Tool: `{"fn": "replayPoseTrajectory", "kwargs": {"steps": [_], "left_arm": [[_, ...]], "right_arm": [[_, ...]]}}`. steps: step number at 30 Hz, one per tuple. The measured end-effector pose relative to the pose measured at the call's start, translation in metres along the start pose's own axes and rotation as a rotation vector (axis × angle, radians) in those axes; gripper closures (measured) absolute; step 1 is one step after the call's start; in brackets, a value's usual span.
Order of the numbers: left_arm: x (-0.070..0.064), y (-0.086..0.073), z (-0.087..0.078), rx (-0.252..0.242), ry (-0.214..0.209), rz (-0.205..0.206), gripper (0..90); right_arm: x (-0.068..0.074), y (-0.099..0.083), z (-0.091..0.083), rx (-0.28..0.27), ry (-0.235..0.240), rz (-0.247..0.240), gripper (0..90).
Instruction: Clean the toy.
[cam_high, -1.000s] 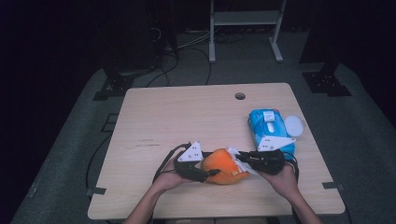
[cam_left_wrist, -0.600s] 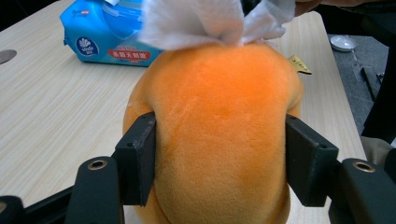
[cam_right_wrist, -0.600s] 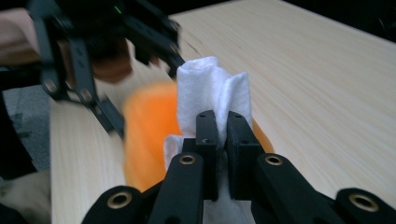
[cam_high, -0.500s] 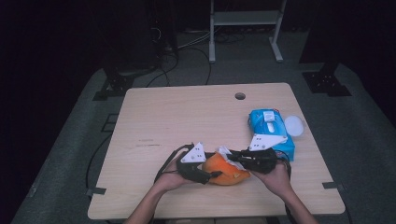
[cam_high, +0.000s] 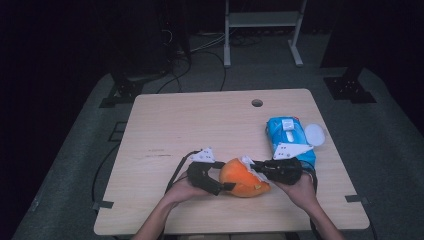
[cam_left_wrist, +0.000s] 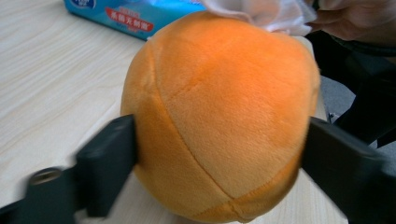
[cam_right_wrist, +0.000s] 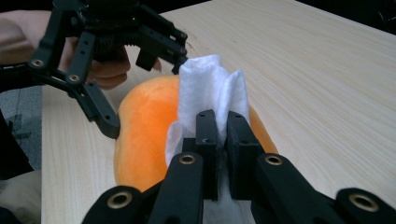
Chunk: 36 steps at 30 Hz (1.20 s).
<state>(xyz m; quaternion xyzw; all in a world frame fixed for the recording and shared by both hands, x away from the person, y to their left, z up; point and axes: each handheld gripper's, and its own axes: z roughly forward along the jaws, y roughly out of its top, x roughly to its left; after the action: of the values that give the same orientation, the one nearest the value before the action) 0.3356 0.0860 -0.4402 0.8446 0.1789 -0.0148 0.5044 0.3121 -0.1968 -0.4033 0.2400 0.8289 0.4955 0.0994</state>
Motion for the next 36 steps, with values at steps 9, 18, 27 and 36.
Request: {"fn": "replayPoseTrajectory", "kwargs": {"steps": [9,18,27,36], "left_arm": [[-0.013,0.021,-0.024,-0.055,0.104,0.136,39.4],[-0.031,0.024,-0.011,0.016,0.136,0.248,38.9],[-0.024,0.017,-0.006,0.038,0.128,0.232,31.7],[-0.014,0.015,-0.006,-0.020,0.051,0.073,23.3]], "right_arm": [[0.011,0.020,-0.011,-0.077,0.009,-0.039,84.1],[0.045,0.040,0.018,-0.047,0.052,-0.155,84.2],[0.015,0.017,0.002,-0.011,-0.029,-0.078,84.1],[0.009,0.005,-0.005,0.003,-0.036,-0.036,84.2]]}}
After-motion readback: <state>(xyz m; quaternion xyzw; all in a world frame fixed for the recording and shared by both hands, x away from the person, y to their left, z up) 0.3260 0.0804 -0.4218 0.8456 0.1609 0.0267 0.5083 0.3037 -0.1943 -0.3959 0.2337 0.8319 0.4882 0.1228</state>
